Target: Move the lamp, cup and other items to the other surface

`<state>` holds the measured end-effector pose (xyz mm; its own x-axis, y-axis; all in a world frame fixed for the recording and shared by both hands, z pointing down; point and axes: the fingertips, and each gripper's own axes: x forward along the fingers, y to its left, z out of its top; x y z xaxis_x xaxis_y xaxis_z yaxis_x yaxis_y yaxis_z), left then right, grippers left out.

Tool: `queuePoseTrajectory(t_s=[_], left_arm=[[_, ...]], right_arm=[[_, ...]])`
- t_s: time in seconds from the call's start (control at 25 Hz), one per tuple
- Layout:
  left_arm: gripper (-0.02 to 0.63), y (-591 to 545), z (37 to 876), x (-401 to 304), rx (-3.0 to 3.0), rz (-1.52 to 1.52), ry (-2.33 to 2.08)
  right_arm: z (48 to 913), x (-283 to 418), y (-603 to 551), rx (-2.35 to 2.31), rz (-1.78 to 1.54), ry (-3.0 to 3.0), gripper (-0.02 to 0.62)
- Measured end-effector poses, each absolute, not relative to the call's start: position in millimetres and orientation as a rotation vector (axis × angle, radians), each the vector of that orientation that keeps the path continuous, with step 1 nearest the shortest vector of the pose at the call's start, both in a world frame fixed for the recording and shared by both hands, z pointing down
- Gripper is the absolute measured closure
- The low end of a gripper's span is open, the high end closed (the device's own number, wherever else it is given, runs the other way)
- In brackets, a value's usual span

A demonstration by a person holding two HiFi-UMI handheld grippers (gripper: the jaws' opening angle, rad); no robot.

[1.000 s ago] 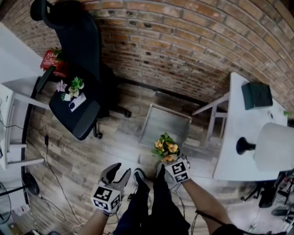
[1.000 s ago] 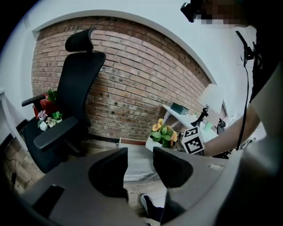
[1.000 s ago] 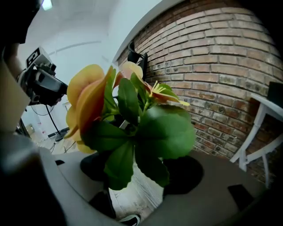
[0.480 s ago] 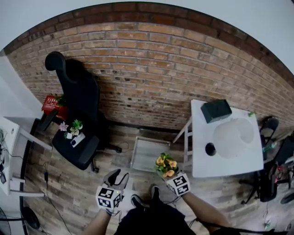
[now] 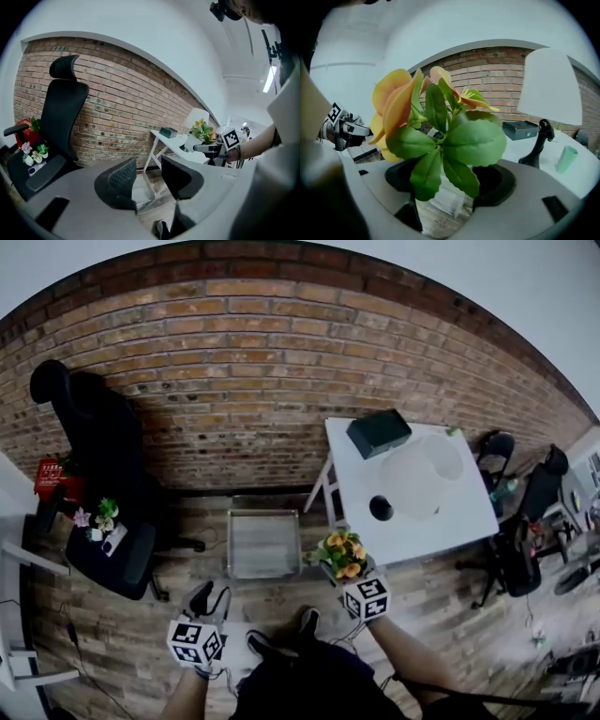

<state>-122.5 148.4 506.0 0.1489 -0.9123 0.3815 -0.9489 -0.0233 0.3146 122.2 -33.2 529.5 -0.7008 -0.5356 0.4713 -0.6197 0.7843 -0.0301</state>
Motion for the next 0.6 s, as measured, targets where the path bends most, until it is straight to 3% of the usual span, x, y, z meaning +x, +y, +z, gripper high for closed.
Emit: queuePoseTrajectory(t_s=[0.6], left_arm=[[0.443,127,482,-27,1.877,0.192,-1.826]], right_arm=[[561,282,-76,1.009,0.330,-2.489,0.264]])
